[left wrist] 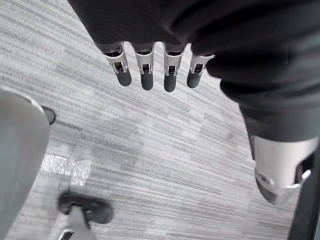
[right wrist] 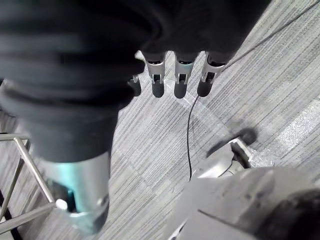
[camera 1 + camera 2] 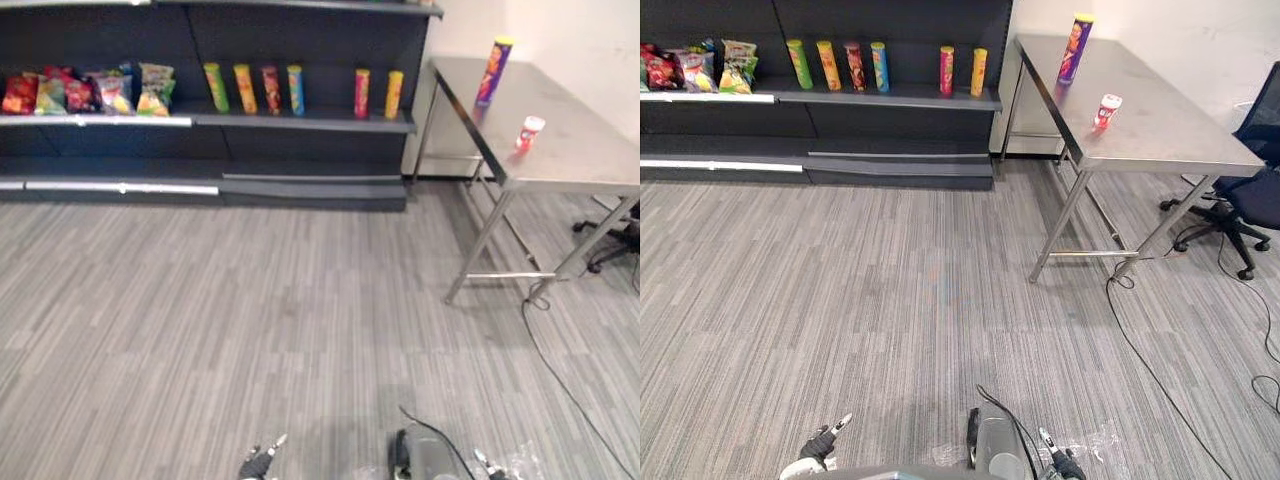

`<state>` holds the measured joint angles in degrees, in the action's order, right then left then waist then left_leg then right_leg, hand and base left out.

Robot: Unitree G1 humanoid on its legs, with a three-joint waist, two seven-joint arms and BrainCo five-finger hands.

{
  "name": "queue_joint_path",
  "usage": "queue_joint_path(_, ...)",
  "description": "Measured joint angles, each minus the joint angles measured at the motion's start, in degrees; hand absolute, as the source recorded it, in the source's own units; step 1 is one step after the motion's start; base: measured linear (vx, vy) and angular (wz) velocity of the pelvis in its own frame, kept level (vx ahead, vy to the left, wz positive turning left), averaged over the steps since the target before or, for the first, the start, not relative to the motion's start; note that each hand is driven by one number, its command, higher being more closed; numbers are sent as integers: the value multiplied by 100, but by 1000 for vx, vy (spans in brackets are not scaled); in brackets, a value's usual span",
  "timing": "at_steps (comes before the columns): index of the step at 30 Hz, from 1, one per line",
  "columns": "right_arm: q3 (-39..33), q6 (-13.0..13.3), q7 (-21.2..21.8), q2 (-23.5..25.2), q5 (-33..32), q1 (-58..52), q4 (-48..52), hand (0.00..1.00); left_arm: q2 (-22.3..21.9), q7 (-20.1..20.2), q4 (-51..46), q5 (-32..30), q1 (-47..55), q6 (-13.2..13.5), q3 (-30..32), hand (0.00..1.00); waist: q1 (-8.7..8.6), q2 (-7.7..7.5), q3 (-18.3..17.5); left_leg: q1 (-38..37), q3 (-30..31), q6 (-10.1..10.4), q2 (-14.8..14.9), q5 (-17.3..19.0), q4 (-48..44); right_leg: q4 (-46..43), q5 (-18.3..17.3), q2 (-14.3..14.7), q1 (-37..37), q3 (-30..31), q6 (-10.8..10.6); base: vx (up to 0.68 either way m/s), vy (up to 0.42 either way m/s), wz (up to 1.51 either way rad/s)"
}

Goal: Put the gum and the chips on the shelf.

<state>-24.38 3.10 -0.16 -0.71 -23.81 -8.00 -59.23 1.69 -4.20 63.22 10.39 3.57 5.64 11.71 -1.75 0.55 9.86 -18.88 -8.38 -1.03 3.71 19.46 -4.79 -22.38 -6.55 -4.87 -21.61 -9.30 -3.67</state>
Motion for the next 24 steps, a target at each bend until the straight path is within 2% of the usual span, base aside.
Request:
queue_joint_path(1, -1, -2, -2, -1, -16, -12, 7, 0, -18, 1, -3, -10, -1, 0, 21, 0, 2, 3, 4, -56, 3, 20, 5, 12, 59, 318, 239, -9, 3, -13, 52, 468, -227, 23)
queue_joint_path(2, -13, -9, -4, 3, -107, -26, 32, 0, -117, -2, 25, -23, 8, -5, 130, 0, -39, 63, 23, -175, 7, 39, 117, 21, 104, 334, 796, 13, 129, -141, 151, 537, -297, 31)
queue_joint_path(3, -42, 6, -5, -38, -117, 14, 48, 0, -161, 0, 69, -36, -4, 0, 237, 0, -95, 183, 47, -183, -51, 207, 233, -116, 45, -11, 458, 48, 78, -229, 296, 440, -250, 33)
queue_joint_path(4, -64, 8, -4, -29, -119, 46, 48, 0, -160, 4, 69, -38, -3, 3, 235, 0, -116, 181, 55, -214, -71, 311, 241, -232, 41, -243, 311, 8, 33, -261, 317, 498, -352, 33)
queue_joint_path(5, -128, 9, 3, -19, -125, 57, 52, 0, -204, 7, 76, -39, 1, 2, 221, 0, -150, 185, 57, -327, -61, 422, 289, -421, 48, -706, 24, -67, -5, -332, 468, 408, -320, 31)
queue_joint_path(6, -162, 8, 5, -20, -126, 50, 44, 0, -212, 6, 72, -39, 0, 4, 216, 0, -151, 203, 43, -429, -45, 531, 369, -558, 24, -1121, -251, -90, -26, -393, 520, 490, -380, 33)
queue_joint_path(7, -160, 10, 10, -27, -125, 44, 43, 0, -220, 8, 70, -40, 2, 7, 209, 0, -158, 218, 24, -435, -31, 551, 422, -585, -30, -1274, -383, -91, -33, -438, 541, 420, -301, 31)
queue_joint_path(9, -118, 11, 16, -50, -126, 78, 27, 0, -269, 12, 53, -32, 6, 8, 185, 0, -284, 268, -76, -270, 149, 629, 602, -639, -404, -1582, -917, -85, 0, -641, 608, 433, -275, 40)
queue_joint_path(10, -108, 12, 18, -57, -126, 85, 28, 0, -265, 12, 53, -31, 4, 7, 157, 0, -292, 288, -116, -170, 247, 673, 637, -683, -545, -1596, -985, -85, 5, -699, 649, 417, -233, 34)
queue_joint_path(12, -106, 19, 17, -75, -126, 85, 22, 0, -247, 9, 27, -25, -58, 8, 7, 0, -292, 310, -162, 162, 504, 934, 706, -1034, -1072, -1449, -1051, -76, 144, -828, 738, 345, -172, 24)
queue_joint_path(13, -109, 13, 14, -84, -126, 82, -27, 0, -253, 5, -4, 5, -112, 10, -69, 0, -288, 306, -163, 386, 624, 1094, 730, -1406, -1503, -1194, -1061, -65, 410, -904, 754, 364, -161, 29)
queue_joint_path(14, -108, 13, 8, -81, -125, 74, -35, 0, -272, 0, -43, 30, -125, 18, -94, 0, -282, 300, -165, 536, 629, 1143, 762, -1720, -1898, -949, -1065, -25, 652, -931, 762, 418, -177, 22)
queue_joint_path(15, -106, 16, 0, -90, -124, 93, -38, 0, -303, 1, -127, 69, -103, 60, -134, 0, -274, 280, -170, 839, 599, 1251, 854, -1898, -2817, -549, -1076, 93, 1017, -924, 782, 379, -155, 1)
queue_joint_path(16, -90, 20, -9, -101, -124, 131, -69, 0, -314, -5, -167, 73, -76, 81, -121, 0, -267, 282, -170, 1148, 469, 1274, 967, -1819, -3573, -270, -1074, 230, 1349, -887, 786, 344, -132, -10)
queue_joint_path(18, -15, 26, -24, -105, -126, 155, -148, 0, -305, -6, -177, 76, -43, 111, -62, 0, -261, 262, -165, 1355, 178, 1122, 1112, -1531, -4204, -46, -1071, 334, 1687, -786, 781, 227, -73, -22)
queue_joint_path(19, 47, 32, -50, -110, -143, 190, -256, 0, -259, -18, -254, 156, 30, 155, 83, 0, -203, 175, -180, 1576, -257, 832, 1225, -1032, -4632, 152, -1051, 378, 2054, -541, 757, 170, -30, -50)
queue_joint_path(20, 129, 48, -57, -105, -146, 199, -257, 0, -232, -26, -295, 266, 77, 178, 213, 0, -148, 123, -199, 1718, -435, 725, 1226, -784, -4662, 266, -1028, 375, 2231, -330, 720, 217, -21, -63)
queue_joint_path(22, 249, 103, -53, -104, -144, 226, -251, 0, -167, -46, -293, 374, 133, 194, 332, 0, -64, 86, -207, 2079, -505, 671, 1186, -497, -4410, 452, -990, 314, 2445, -105, 655, 212, 101, -71)
queue_joint_path(24, 252, 114, -53, -67, -145, 254, -246, 0, -109, -93, -289, 530, 197, 197, 400, 0, 15, 43, -204, 2624, -337, 696, 1025, -369, -3346, 677, -1006, 117, 2660, 91, 582, 241, 223, -61)
